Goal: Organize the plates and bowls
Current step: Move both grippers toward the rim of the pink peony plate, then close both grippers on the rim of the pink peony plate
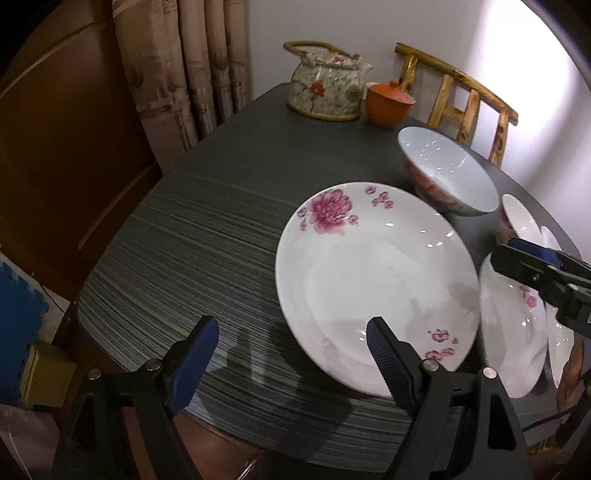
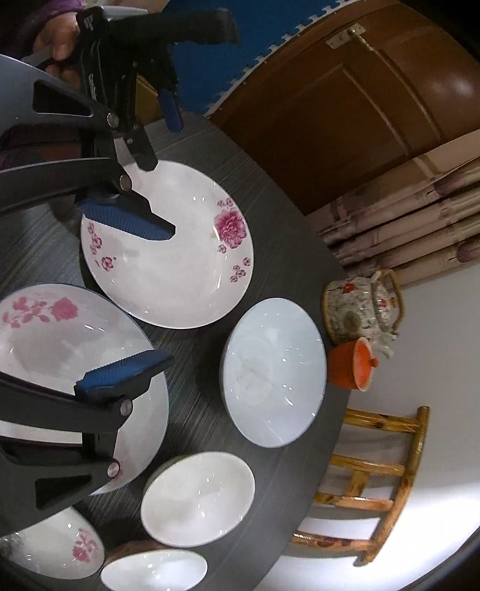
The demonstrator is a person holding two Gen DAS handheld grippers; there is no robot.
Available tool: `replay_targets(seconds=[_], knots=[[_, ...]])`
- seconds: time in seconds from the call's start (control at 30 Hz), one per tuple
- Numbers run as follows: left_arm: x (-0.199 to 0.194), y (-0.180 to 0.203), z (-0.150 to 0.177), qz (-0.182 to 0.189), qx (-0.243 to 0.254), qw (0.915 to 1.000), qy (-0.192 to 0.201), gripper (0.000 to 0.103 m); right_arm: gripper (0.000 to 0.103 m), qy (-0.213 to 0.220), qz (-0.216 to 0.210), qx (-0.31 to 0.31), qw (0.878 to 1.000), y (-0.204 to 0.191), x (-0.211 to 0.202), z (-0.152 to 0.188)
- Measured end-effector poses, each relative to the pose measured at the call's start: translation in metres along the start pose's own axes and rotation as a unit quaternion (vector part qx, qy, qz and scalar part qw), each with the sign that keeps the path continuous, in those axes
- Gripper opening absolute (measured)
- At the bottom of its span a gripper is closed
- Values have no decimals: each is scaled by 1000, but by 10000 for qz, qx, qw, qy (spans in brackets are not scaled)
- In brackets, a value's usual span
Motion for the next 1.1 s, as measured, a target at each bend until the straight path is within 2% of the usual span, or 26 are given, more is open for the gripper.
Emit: replay_targets(seconds=[0.23,0.37,0.43,0.57,0.6,0.67,0.73,0.8,0.93,1.1], knots=[[17,-8,1,195,-305,9992,-157,84,57,-309,124,-177,9993,3,36,5],[28,-8,8,372,-430,9977,-364,84,40,-533,209,-253,9980,7,54,11],[31,-8,10,445,-479,9970,-407,84,39,-674,300,-272,9969,11,63,16],[35,-5,11,624,-464,9963,-369,84,39,-728,208,-189,9969,11,69,17],[34,-4,11,679,-443,9961,-346,82,34,-759,197,-197,9967,11,70,18],[33,0,11,768,-356,9960,-299,67,24,-861,203,-195,9959,11,73,21],[34,1,10,809,-256,9959,-305,29,20,-933,238,-142,9953,13,76,23],[33,-1,10,767,-258,9963,-300,24,13,-930,288,-101,9952,13,77,22],[32,-12,10,833,-478,9948,-334,19,13,-939,325,19,9950,15,77,21],[27,-29,-5,655,-654,9956,-158,17,11,-908,257,296,9951,11,81,18]])
Point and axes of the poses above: each gripper's, at about its wrist camera, not at the fingertips, and x roughly the way its jaws point, y to its right, z to its underside, the point moved 7 cm from there along x, roughly the way its jaws point, and after that the axes turned 13 degrees about y, right-handed, at the moved point
